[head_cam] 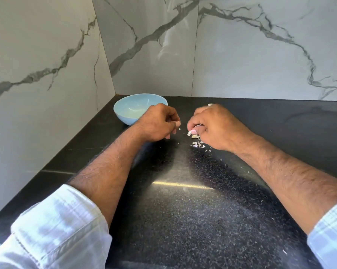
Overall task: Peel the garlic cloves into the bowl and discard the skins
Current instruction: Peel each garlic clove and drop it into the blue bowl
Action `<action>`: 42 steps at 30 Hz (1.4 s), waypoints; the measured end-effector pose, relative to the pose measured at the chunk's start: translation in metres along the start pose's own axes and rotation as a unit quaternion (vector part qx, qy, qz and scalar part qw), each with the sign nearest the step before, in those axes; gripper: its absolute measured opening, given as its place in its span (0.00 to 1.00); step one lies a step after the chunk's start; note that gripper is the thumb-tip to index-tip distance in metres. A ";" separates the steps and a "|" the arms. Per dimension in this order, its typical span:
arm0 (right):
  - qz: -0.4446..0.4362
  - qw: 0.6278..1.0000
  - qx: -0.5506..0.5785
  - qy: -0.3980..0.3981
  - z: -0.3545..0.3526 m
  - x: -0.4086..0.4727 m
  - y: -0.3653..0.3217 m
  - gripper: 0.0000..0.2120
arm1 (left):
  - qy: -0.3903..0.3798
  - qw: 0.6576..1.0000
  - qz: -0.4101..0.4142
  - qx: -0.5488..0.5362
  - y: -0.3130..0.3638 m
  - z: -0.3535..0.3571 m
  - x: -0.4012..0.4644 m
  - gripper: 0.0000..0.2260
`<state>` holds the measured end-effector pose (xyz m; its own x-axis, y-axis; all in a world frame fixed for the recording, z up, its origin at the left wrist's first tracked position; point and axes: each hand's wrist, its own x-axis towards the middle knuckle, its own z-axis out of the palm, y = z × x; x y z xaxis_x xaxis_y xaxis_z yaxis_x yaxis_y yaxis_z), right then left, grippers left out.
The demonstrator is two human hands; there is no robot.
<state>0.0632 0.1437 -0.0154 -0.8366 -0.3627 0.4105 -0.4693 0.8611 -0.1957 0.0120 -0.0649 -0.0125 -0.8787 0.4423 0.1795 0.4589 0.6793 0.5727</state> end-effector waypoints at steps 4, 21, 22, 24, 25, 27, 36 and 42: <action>-0.084 0.991 -0.081 0.070 -0.005 0.002 -0.008 0.08 | -0.014 0.999 -0.025 0.016 -0.002 -0.007 0.002 0.04; 0.174 0.914 0.367 0.007 0.005 -0.007 0.017 0.04 | -0.076 0.984 0.007 -0.162 -0.003 -0.004 0.001 0.05; 0.183 0.901 0.394 0.006 0.006 -0.007 0.019 0.02 | -0.072 0.981 0.018 -0.181 -0.001 -0.001 0.001 0.06; 0.198 0.880 0.431 0.011 0.006 -0.006 0.022 0.03 | -0.066 0.976 0.037 -0.203 0.002 0.004 0.001 0.06; 0.208 0.868 0.451 0.015 0.007 -0.006 0.023 0.05 | -0.067 0.975 0.041 -0.209 0.003 0.005 0.001 0.06; 0.224 0.839 0.495 0.020 0.007 -0.006 0.025 0.07 | -0.068 0.974 0.042 -0.214 0.003 0.007 0.002 0.06; 0.231 0.843 0.483 0.052 0.007 -0.004 0.025 0.02 | 0.000 0.961 0.049 -0.273 0.003 0.014 0.005 0.05; 0.213 0.877 0.415 0.117 0.012 -0.003 0.022 0.02 | 0.022 0.924 0.001 -0.382 0.008 0.024 0.006 0.07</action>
<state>0.0522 0.1597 -0.0319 -0.9507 0.0953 0.2951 -0.2535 0.3089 -0.9167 0.0131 -0.0431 -0.0257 -0.8900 0.4076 0.2045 0.2488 0.0583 0.9668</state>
